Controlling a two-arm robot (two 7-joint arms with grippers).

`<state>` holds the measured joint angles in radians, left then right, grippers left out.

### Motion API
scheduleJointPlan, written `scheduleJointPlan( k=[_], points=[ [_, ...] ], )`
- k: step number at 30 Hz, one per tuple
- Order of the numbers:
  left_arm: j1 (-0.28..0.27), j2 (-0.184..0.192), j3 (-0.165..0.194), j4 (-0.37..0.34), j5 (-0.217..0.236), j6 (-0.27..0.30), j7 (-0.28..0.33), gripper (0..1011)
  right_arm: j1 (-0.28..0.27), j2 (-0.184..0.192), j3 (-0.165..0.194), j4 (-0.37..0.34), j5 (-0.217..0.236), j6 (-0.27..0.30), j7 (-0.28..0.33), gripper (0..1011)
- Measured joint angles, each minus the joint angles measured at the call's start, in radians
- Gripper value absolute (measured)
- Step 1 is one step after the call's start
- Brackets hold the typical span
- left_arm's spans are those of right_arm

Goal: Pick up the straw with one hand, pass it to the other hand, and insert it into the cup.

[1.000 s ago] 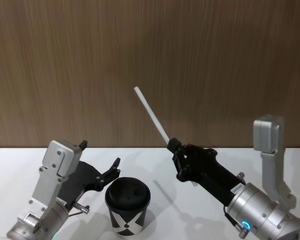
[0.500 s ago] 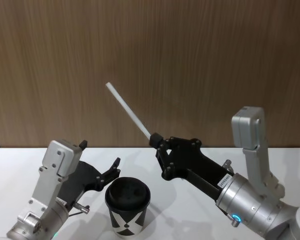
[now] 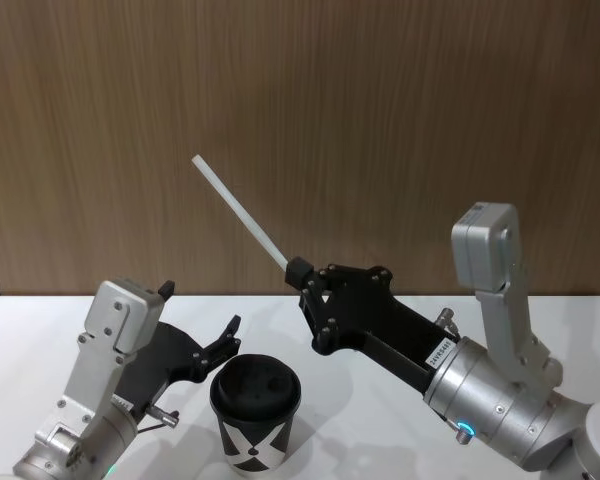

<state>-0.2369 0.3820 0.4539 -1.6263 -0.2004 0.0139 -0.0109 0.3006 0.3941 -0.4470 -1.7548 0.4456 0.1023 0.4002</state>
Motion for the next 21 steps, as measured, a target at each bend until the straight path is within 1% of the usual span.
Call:
scheduleJointPlan(
  k=[5,8,9,12,15,17,18,19,20,21],
  points=[
    [0.002,0.000,-0.005,-0.004,-0.006,0.000,-0.008,1003,0.003,-0.002,-0.002,-0.002,-0.001,0.002,-0.003,2],
    [0.005,0.000,-0.013,-0.011,-0.025,-0.004,-0.024,1002,0.005,-0.002,-0.003,-0.003,-0.001,0.002,-0.004,2],
    [0.007,0.001,-0.017,-0.014,-0.038,-0.007,-0.034,1003,0.005,-0.003,-0.003,-0.003,-0.001,0.003,-0.004,2],
    [0.010,0.002,-0.025,-0.021,-0.059,-0.012,-0.052,1003,0.006,-0.003,-0.004,-0.004,-0.002,0.003,-0.005,2],
    [0.014,0.006,-0.040,-0.037,-0.103,-0.017,-0.094,1003,0.007,-0.003,-0.004,-0.004,-0.002,0.004,-0.006,2],
    [0.016,0.009,-0.048,-0.045,-0.124,-0.017,-0.113,1003,0.007,-0.004,-0.005,-0.005,-0.002,0.004,-0.006,2],
    [0.018,0.011,-0.055,-0.053,-0.144,-0.017,-0.130,1003,0.008,-0.004,-0.005,-0.005,-0.002,0.004,-0.006,2],
    [0.018,0.011,-0.055,-0.053,-0.144,-0.017,-0.130,1003,0.008,-0.004,-0.005,-0.005,-0.002,0.004,-0.007,2],
    [0.019,0.014,-0.064,-0.062,-0.165,-0.016,-0.148,1003,0.008,-0.004,-0.005,-0.005,-0.003,0.005,-0.007,2],
    [0.020,0.015,-0.068,-0.066,-0.176,-0.015,-0.157,1003,0.008,-0.004,-0.005,-0.005,-0.003,0.005,-0.007,2]
  ],
)
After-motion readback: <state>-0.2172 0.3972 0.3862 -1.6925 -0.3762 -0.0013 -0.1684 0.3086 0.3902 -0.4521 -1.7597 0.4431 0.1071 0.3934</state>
